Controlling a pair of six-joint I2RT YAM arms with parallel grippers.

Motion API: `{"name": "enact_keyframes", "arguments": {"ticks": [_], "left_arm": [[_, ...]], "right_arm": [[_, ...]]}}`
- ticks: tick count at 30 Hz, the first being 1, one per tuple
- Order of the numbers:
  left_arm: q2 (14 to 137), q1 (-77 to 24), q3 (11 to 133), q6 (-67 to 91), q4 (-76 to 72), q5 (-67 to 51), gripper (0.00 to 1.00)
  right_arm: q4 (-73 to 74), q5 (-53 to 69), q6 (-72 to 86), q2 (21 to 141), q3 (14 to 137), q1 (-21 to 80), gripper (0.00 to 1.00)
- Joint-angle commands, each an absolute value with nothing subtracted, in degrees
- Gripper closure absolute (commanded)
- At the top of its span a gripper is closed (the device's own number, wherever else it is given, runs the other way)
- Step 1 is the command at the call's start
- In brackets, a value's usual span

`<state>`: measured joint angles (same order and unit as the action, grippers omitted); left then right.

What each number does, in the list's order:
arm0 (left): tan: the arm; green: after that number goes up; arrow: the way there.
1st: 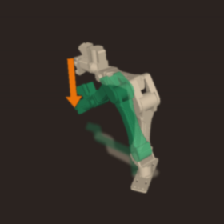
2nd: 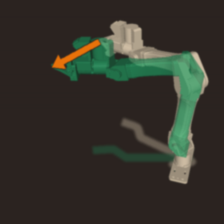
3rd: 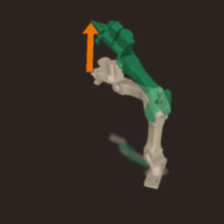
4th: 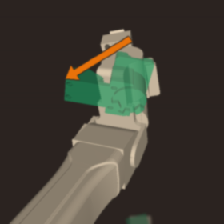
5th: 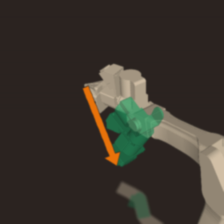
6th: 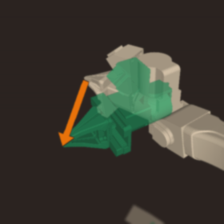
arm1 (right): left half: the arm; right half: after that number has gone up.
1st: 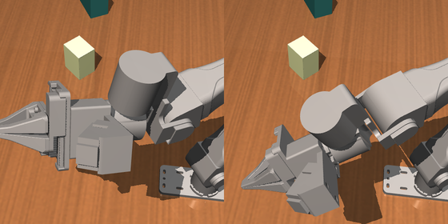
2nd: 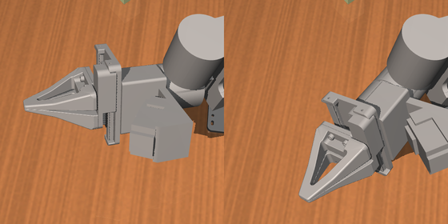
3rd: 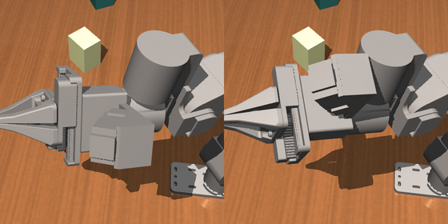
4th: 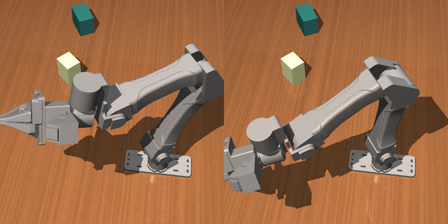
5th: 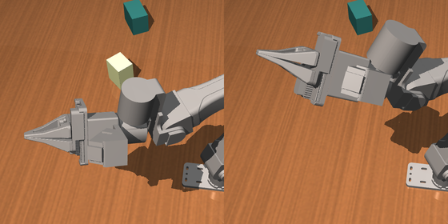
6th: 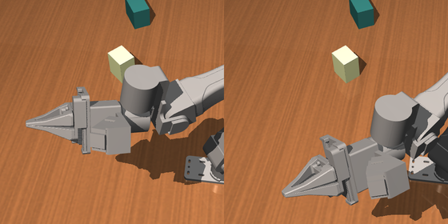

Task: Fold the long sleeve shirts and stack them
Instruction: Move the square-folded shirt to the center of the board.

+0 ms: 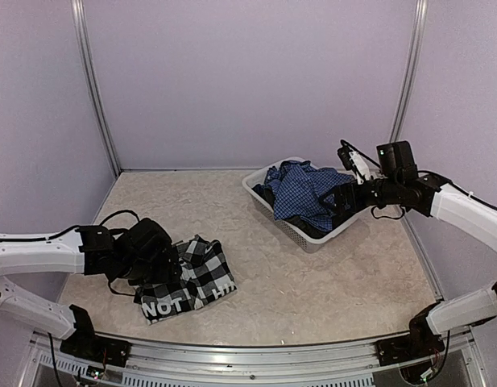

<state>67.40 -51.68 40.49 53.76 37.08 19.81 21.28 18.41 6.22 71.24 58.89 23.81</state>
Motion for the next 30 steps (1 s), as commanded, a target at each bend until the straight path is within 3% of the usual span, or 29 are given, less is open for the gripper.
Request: {"name": "enact_keyframes", "arguments": {"ticks": [1, 6, 15, 23, 26, 30], "left_arm": [[69.5, -55.0, 40.5, 56.4, 31.2, 20.1, 0.08], [76.4, -53.7, 39.2, 53.1, 23.3, 16.1, 0.08], [85.3, -35.5, 39.7, 36.6, 11.2, 10.7, 0.09], [100.6, -21.4, 54.5, 25.9, 11.1, 13.8, 0.12], [101.8, -23.3, 58.8, 24.3, 11.9, 18.8, 0.11], [91.6, -32.1, 54.9, 23.1, 7.6, 26.7, 0.04]], "right_arm": [[20.2, 17.0, 5.2, 72.4, 57.9, 24.8, 0.00], [21.8, 11.5, 6.1, 74.0, 60.3, 24.9, 0.00], [29.4, 6.6, 4.6, 82.3, 67.6, 26.6, 0.00], [28.6, 7.8, 4.7, 84.1, 68.1, 29.7, 0.03], [28.6, 8.2, 4.6, 83.9, 68.3, 29.8, 0.03], [26.2, 9.2, 5.3, 82.1, 66.2, 30.0, 0.03]]}}
